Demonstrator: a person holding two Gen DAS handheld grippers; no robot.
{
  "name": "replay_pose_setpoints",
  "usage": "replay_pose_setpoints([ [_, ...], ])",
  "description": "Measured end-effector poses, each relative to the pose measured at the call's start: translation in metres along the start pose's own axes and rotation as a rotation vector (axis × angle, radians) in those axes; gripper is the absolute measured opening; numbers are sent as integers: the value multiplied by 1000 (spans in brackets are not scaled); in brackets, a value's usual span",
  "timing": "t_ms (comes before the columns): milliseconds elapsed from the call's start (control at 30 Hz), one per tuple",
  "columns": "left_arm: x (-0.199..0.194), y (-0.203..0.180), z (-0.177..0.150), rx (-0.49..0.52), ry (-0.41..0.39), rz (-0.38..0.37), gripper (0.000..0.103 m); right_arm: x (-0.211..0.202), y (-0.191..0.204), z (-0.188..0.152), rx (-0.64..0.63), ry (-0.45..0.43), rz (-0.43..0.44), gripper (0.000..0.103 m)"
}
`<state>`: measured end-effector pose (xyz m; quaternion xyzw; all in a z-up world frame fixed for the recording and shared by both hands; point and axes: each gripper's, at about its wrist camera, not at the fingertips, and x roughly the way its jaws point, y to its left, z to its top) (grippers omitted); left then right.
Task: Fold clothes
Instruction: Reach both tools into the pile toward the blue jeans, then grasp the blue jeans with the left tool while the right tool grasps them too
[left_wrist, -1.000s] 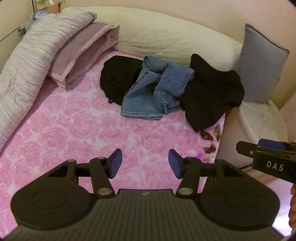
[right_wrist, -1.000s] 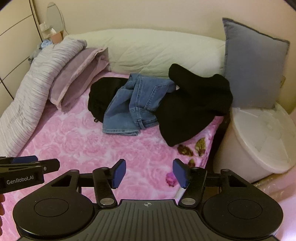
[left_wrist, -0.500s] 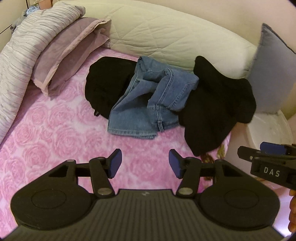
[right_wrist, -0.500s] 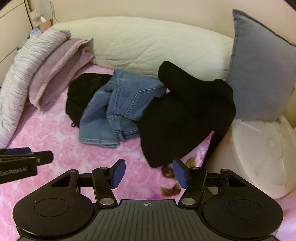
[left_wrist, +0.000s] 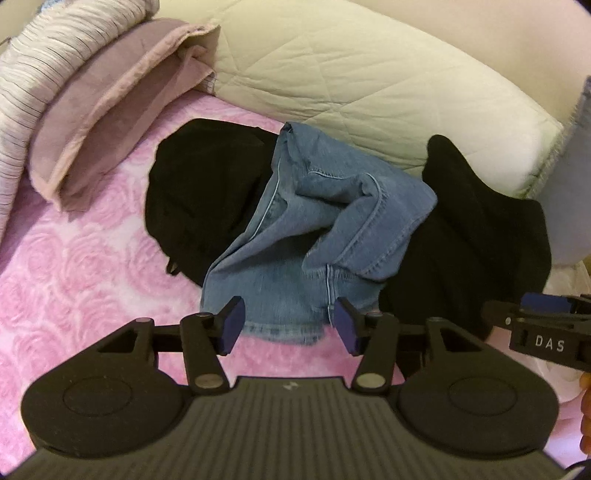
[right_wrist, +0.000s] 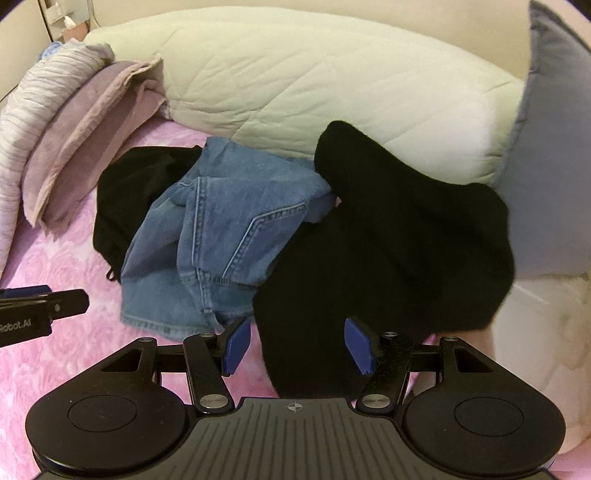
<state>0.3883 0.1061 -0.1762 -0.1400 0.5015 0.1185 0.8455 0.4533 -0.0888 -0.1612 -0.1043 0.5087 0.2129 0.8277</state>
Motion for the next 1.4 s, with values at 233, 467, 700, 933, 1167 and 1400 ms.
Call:
replay_pose_setpoints([
  [233, 55, 10, 27, 18, -5, 0, 42, 52, -2, 25, 0, 43, -5, 61],
  [467, 98, 9, 50, 61, -31, -35, 42, 82, -22, 39, 50, 63, -39, 61],
  [700, 107, 16, 46, 60, -48, -113, 3, 99, -24, 34, 63, 98, -56, 61],
  [933, 41, 43, 22, 2, -148, -166, 0, 92, -11, 38, 50, 46, 32, 61],
  [1167, 44, 64, 6, -7, -132, -166, 4, 97, 24, 44, -16, -20, 97, 62],
  [1400, 79, 45, 6, 170, -135, -173, 28, 103, 48, 62, -35, -91, 117, 66],
])
